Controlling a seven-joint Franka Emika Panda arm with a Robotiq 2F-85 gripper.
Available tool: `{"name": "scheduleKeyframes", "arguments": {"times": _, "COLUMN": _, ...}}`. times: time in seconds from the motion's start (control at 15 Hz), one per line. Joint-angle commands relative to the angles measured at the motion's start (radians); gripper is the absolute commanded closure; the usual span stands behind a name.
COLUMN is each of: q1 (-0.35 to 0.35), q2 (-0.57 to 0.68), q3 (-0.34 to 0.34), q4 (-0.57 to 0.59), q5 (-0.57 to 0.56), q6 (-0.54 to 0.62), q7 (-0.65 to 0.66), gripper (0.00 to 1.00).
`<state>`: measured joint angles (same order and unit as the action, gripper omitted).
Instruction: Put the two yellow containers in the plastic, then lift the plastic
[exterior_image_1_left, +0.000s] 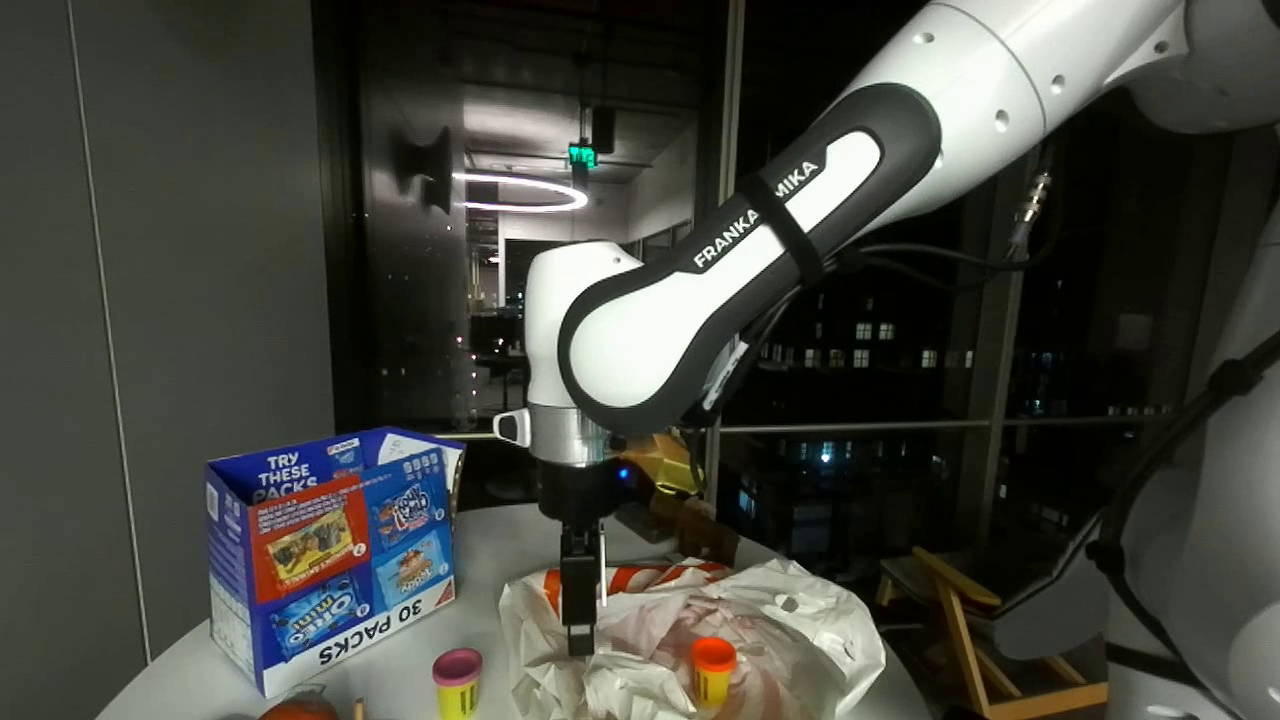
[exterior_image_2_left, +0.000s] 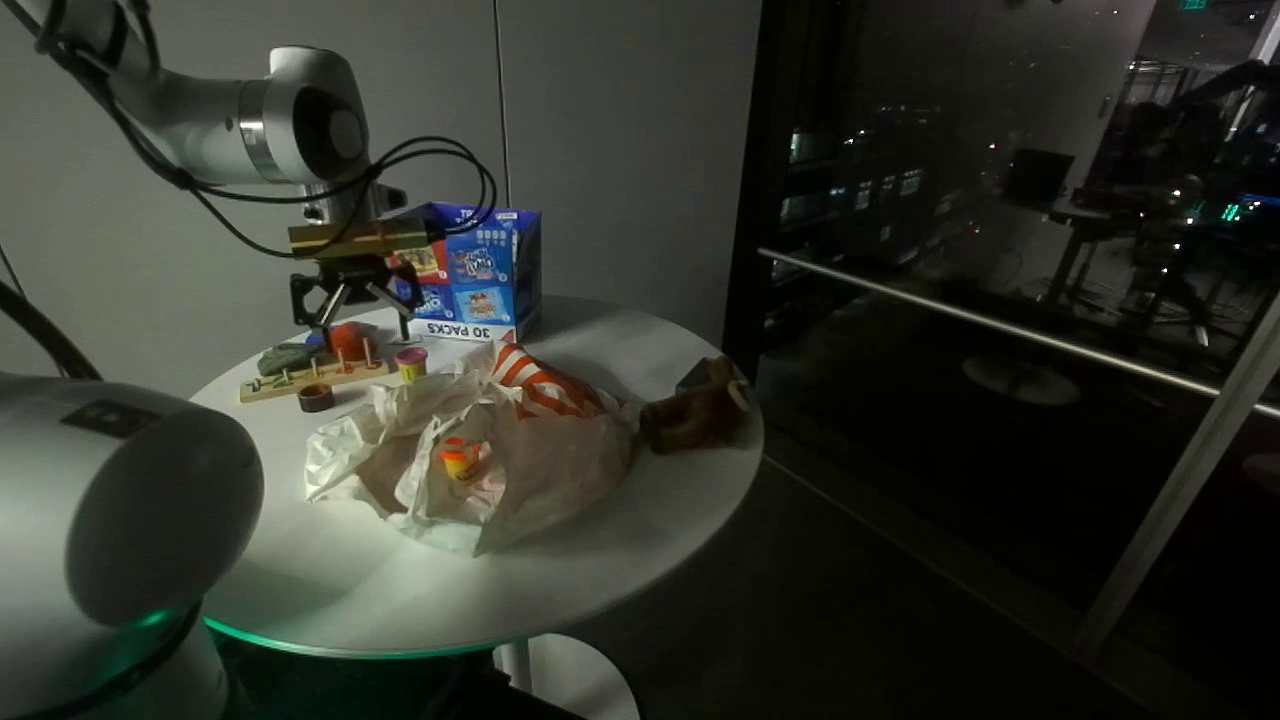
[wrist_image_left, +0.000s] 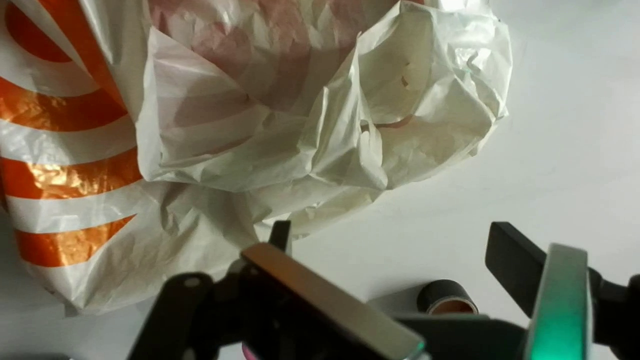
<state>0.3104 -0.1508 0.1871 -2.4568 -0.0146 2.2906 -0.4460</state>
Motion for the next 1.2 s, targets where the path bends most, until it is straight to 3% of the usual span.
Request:
{"name": "scheduleKeyframes", "arguments": {"times": 0.0, "q1": -0.007, "q2": 0.000, "q3": 0.009, "q4": -0.004, "q5": 0.013, "q6": 0.011, "q7": -0.008, "gripper": 0.00}}
{"name": "scheduleKeyframes", "arguments": {"times": 0.33, "q1": -0.003, "q2": 0.154, "q3": 0.042, "q4": 0.071, "q5": -0.040, "q6": 0.165, "q7": -0.037, "gripper": 0.00}}
{"name": "scheduleKeyframes", "arguments": {"times": 0.8, "q1": -0.028, "q2": 0.348, "q3": 0.054, "q4": 0.260, "q5": -0.193, "q6": 0.203, "q7": -0.039, "gripper": 0.00}}
{"name": "scheduleKeyframes", "arguments": {"times": 1.13, "q1": -0.068, "q2": 0.474, "q3": 0.084, "q4": 0.387, "q5": -0.138, "q6": 0.197, "q7": -0.137, "gripper": 0.00}}
